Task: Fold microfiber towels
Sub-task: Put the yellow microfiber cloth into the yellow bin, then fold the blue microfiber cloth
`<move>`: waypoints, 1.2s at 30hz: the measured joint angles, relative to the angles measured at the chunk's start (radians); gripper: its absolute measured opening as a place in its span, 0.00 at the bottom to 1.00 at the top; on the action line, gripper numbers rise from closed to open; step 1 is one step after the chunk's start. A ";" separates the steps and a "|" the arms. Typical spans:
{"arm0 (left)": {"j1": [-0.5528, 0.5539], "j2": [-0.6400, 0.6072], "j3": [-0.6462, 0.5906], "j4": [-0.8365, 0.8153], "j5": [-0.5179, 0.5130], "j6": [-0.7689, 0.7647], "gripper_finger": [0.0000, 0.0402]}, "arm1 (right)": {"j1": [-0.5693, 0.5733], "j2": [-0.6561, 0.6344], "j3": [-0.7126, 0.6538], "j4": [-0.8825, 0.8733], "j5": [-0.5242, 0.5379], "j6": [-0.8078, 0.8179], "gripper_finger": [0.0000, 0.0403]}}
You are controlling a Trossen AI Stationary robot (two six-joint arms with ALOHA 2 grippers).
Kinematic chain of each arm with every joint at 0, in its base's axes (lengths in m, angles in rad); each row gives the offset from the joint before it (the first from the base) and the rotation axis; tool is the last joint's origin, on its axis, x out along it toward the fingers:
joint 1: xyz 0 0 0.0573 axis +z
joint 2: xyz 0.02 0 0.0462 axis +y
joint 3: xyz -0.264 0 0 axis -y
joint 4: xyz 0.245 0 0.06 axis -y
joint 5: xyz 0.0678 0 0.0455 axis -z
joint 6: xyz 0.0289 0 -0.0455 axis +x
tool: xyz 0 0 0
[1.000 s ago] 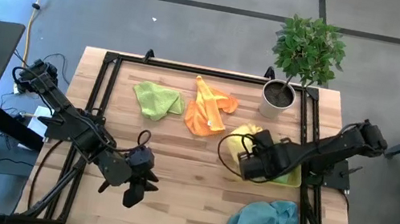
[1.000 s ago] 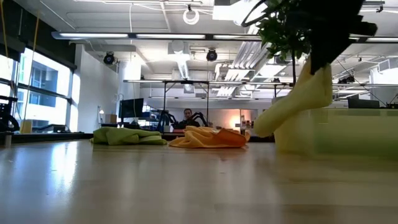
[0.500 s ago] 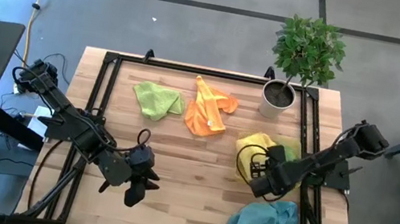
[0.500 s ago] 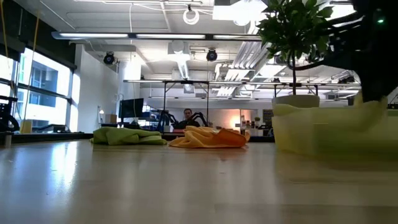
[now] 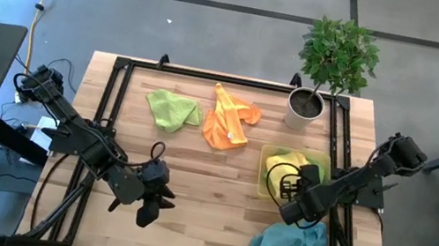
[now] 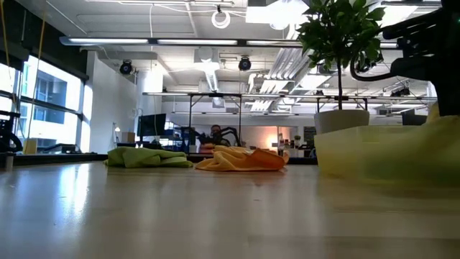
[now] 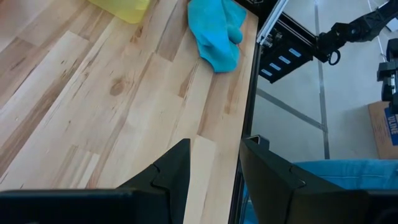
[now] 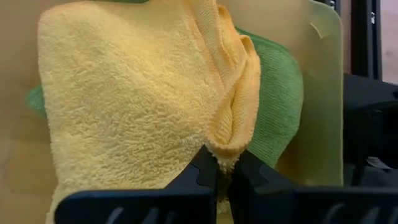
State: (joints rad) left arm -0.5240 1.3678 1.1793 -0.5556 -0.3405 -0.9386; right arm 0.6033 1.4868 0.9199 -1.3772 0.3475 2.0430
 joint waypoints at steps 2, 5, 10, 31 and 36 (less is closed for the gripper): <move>0.000 0.000 0.000 0.000 0.000 0.000 0.33 | 0.000 0.000 0.000 0.002 0.000 -0.008 0.04; 0.000 0.000 0.000 0.000 0.000 0.000 0.33 | 0.000 0.000 0.000 -0.005 -0.015 -0.011 0.13; 0.000 0.000 0.000 0.000 0.000 0.000 0.33 | 0.000 -0.002 0.017 -0.028 -0.105 -0.075 0.30; -0.001 0.000 0.000 0.000 0.017 0.000 0.33 | 0.191 0.046 0.249 0.505 -0.243 -0.844 0.37; -0.001 0.000 0.000 0.006 0.019 0.000 0.33 | 0.270 0.136 0.243 0.617 -0.216 -1.150 0.37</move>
State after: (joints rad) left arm -0.5247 1.3678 1.1793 -0.5496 -0.3211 -0.9390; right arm 0.8732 1.6231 1.1629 -0.7604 0.1312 0.8929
